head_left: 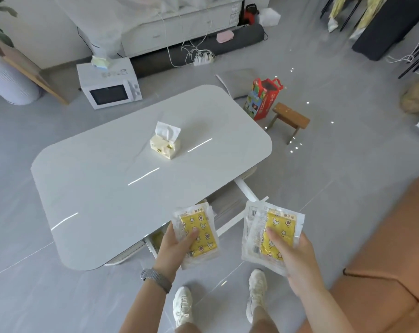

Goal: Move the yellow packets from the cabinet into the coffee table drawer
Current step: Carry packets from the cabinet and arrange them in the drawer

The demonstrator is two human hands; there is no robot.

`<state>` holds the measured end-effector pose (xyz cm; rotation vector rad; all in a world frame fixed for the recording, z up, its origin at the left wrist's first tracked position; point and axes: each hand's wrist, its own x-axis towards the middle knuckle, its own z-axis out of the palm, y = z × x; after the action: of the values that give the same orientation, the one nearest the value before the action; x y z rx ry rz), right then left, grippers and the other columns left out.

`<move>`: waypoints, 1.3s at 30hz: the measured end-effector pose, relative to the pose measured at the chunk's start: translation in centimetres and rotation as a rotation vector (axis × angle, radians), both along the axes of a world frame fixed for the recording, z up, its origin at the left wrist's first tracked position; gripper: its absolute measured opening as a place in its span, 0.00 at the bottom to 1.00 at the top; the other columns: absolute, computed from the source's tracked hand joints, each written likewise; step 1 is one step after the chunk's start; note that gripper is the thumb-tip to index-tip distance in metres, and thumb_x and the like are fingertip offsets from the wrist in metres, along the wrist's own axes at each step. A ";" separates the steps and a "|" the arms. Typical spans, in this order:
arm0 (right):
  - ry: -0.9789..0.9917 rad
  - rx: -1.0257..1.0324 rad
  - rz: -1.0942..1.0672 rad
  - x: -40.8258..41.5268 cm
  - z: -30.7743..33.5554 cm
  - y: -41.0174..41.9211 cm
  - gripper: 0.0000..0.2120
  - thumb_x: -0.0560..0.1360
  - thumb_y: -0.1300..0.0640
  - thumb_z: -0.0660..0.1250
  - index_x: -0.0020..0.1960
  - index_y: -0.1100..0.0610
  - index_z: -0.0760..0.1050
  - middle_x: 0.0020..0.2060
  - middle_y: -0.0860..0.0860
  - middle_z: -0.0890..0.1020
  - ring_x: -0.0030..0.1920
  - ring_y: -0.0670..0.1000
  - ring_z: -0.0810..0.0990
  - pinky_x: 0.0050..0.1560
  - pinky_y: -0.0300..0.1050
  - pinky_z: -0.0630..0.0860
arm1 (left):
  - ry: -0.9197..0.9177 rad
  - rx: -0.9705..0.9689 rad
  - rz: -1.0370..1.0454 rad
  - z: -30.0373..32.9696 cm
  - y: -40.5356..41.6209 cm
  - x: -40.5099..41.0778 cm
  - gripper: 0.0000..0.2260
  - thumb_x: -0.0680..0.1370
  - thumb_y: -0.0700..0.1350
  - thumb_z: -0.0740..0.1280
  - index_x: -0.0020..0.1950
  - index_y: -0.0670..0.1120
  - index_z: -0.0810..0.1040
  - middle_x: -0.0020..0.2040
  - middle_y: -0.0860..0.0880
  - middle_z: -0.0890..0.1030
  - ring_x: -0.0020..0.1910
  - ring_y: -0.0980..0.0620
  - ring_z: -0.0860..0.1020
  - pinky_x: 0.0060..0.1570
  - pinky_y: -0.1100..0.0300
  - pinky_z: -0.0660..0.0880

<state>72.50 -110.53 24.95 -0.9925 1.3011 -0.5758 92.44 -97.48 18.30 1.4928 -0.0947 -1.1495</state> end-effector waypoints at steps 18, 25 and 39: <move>0.060 0.144 0.536 0.9 -17.8 -17.9 0.28 0.72 0.62 0.73 0.66 0.45 0.66 0.53 0.47 0.81 0.51 0.44 0.82 0.47 0.43 0.79 | 0.176 0.216 0.571 -12.8 -9.8 -9.1 0.06 0.79 0.41 0.65 0.55 0.44 0.77 0.47 0.44 0.86 0.45 0.45 0.85 0.38 0.55 0.83; 0.108 0.189 0.609 4.5 -31.5 -20.4 0.17 0.72 0.60 0.74 0.58 0.51 0.75 0.46 0.47 0.86 0.46 0.44 0.85 0.40 0.35 0.78 | 0.068 0.268 0.502 -24.7 -12.6 -5.4 0.06 0.79 0.42 0.66 0.55 0.44 0.76 0.48 0.45 0.85 0.46 0.48 0.85 0.45 0.51 0.81; 0.320 -0.304 1.132 12.9 -56.6 -22.9 0.09 0.74 0.51 0.72 0.52 0.49 0.75 0.45 0.45 0.84 0.45 0.46 0.83 0.48 0.46 0.80 | -0.143 0.401 0.253 -47.8 -13.1 1.8 0.23 0.72 0.57 0.72 0.60 0.46 0.74 0.54 0.51 0.82 0.55 0.54 0.79 0.57 0.56 0.76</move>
<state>85.43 -133.43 -31.66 -1.9034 0.7162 0.2880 94.26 -110.62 -29.53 1.8795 0.2352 -0.8879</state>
